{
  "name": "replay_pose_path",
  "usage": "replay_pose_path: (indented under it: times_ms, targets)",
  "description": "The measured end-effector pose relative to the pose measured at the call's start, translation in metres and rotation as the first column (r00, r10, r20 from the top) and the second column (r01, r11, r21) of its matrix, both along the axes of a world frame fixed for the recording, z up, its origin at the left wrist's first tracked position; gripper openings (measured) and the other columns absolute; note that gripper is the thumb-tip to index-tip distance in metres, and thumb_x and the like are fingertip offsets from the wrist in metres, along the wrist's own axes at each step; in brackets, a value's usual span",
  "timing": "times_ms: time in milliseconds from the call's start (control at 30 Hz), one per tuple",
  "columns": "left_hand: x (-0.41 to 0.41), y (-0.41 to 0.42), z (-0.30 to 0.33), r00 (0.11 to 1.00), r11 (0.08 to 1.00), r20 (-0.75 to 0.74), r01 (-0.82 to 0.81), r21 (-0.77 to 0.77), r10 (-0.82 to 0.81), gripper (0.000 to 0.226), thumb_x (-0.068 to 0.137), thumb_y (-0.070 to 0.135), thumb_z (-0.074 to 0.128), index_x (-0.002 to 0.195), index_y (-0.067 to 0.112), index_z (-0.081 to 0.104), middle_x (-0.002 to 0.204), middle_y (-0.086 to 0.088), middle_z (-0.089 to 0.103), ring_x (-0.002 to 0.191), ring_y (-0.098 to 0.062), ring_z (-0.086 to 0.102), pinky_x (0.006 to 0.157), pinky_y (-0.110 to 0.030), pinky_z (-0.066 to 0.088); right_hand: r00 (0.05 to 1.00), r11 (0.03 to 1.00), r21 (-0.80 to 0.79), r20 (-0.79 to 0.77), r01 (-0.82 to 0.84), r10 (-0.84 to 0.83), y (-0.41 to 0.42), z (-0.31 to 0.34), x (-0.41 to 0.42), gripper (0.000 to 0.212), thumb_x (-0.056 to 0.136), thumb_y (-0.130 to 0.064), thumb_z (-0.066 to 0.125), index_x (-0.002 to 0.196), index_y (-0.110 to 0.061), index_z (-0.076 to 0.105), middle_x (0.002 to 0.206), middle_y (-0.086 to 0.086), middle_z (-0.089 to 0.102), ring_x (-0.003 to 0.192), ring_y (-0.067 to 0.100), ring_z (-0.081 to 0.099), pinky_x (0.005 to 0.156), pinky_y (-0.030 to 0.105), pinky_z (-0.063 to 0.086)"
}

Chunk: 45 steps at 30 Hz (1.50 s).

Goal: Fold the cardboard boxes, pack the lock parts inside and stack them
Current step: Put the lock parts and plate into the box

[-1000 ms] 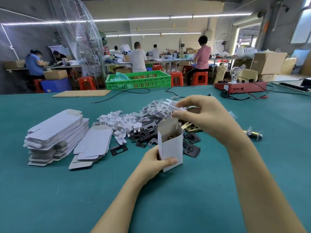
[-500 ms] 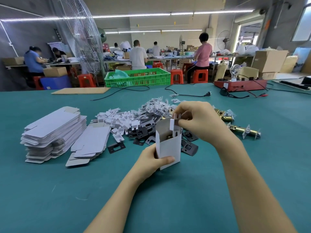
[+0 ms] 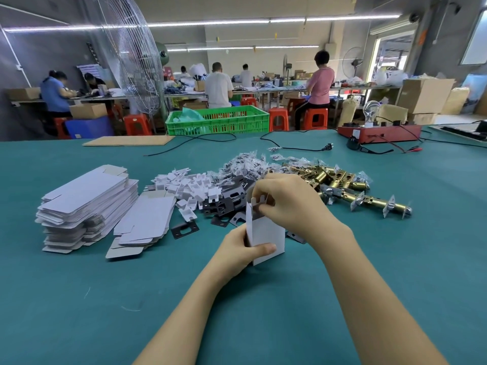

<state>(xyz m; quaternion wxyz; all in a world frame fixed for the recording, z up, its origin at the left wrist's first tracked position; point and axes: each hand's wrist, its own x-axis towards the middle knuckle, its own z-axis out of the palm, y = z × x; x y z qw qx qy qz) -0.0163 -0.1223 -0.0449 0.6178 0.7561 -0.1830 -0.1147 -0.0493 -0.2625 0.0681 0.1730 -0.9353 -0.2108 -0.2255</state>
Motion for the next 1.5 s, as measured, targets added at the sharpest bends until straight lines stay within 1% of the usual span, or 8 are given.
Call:
replay_pose_path:
  times_ms: [133, 233, 300, 600, 867, 1067, 1267, 1500]
  targets:
    - [-0.001, 0.000, 0.002, 1.000, 1.000, -0.001, -0.002, 0.001, 0.002, 0.054, 0.062, 0.042, 0.078, 0.111, 0.024, 0.065, 0.110, -0.004, 0.071, 0.104, -0.028, 0.066, 0.093, -0.055, 0.052, 0.994, 0.998, -0.032, -0.095, -0.054, 0.051, -0.005, 0.005, -0.001, 0.017, 0.085, -0.009, 0.060, 0.094, -0.012, 0.074, 0.090, 0.004, 0.069, 0.084, 0.018, 0.059, 0.075, 0.035, 0.050]
    - [-0.001, 0.000, 0.002, 1.000, 1.000, -0.004, -0.005, 0.003, 0.005, 0.054, 0.062, 0.040, 0.079, 0.112, 0.024, 0.065, 0.110, -0.002, 0.071, 0.104, -0.026, 0.066, 0.093, -0.054, 0.052, 0.979, 0.994, 0.011, -0.177, -0.105, 0.105, -0.013, 0.009, -0.003, 0.015, 0.087, -0.008, 0.063, 0.095, -0.012, 0.076, 0.089, 0.000, 0.072, 0.078, 0.006, 0.059, 0.069, 0.009, 0.045]
    - [-0.001, 0.000, 0.002, 1.000, 1.000, -0.005, -0.006, 0.002, 0.006, 0.053, 0.063, 0.039, 0.079, 0.113, 0.025, 0.065, 0.109, -0.001, 0.071, 0.104, -0.025, 0.067, 0.094, -0.052, 0.052, 0.977, 0.994, 0.052, -0.189, -0.091, 0.100, -0.018, 0.010, -0.003, 0.016, 0.088, -0.007, 0.063, 0.097, -0.012, 0.075, 0.091, -0.001, 0.072, 0.080, 0.005, 0.059, 0.069, 0.004, 0.042]
    - [-0.001, 0.000, 0.001, 0.999, 0.999, 0.010, -0.032, 0.010, 0.031, 0.042, 0.069, 0.032, 0.078, 0.110, 0.030, 0.067, 0.105, 0.007, 0.073, 0.100, -0.019, 0.069, 0.091, -0.048, 0.055, 0.993, 0.933, 0.342, -0.073, 0.111, -0.091, -0.048, 0.011, -0.001, 0.008, 0.085, -0.010, 0.066, 0.086, -0.014, 0.074, 0.074, -0.010, 0.066, 0.072, 0.000, 0.059, 0.066, 0.007, 0.043]
    - [-0.005, -0.001, 0.005, 0.958, 0.960, 0.067, -0.279, -0.019, 0.279, 0.040, 0.065, 0.036, 0.074, 0.101, 0.018, 0.069, 0.101, -0.004, 0.073, 0.097, -0.025, 0.068, 0.089, -0.049, 0.054, 0.900, 0.856, 0.345, -0.347, 0.384, -0.264, -0.082, -0.020, 0.016, 0.005, 0.087, -0.020, 0.068, 0.082, -0.021, 0.069, 0.081, -0.005, 0.067, 0.078, 0.010, 0.062, 0.061, 0.019, 0.046]
    - [-0.001, -0.002, 0.002, 0.919, 0.930, 0.180, -0.364, 0.040, 0.352, 0.020, 0.078, 0.021, 0.078, 0.082, 0.035, 0.064, 0.087, 0.015, 0.070, 0.082, -0.004, 0.066, 0.060, -0.013, 0.051, 0.794, 0.881, 0.149, -0.519, 0.449, -0.317, -0.083, -0.049, 0.031, 0.023, 0.081, -0.026, 0.074, 0.100, -0.019, 0.064, 0.101, 0.003, 0.065, 0.087, 0.017, 0.058, 0.060, 0.023, 0.042]
    - [-0.003, -0.004, 0.002, 0.929, 0.941, 0.175, -0.337, 0.043, 0.325, 0.018, 0.078, 0.020, 0.080, 0.085, 0.030, 0.067, 0.093, 0.008, 0.073, 0.089, -0.015, 0.069, 0.078, -0.037, 0.058, 0.700, 0.903, 0.063, -0.655, 0.426, -0.285, -0.073, -0.075, 0.036, 0.064, 0.072, -0.030, 0.083, 0.127, -0.023, 0.052, 0.118, 0.003, 0.054, 0.107, 0.021, 0.051, 0.082, 0.028, 0.042]
    - [-0.005, -0.004, 0.003, 0.938, 0.953, 0.193, -0.301, 0.043, 0.288, 0.022, 0.072, 0.026, 0.081, 0.082, 0.038, 0.064, 0.092, 0.012, 0.071, 0.089, -0.014, 0.068, 0.078, -0.037, 0.058, 0.781, 0.892, 0.152, -0.560, 0.425, -0.277, -0.071, -0.087, 0.039, 0.051, 0.072, -0.027, 0.081, 0.116, -0.018, 0.057, 0.097, -0.003, 0.052, 0.093, 0.020, 0.053, 0.077, 0.028, 0.044]
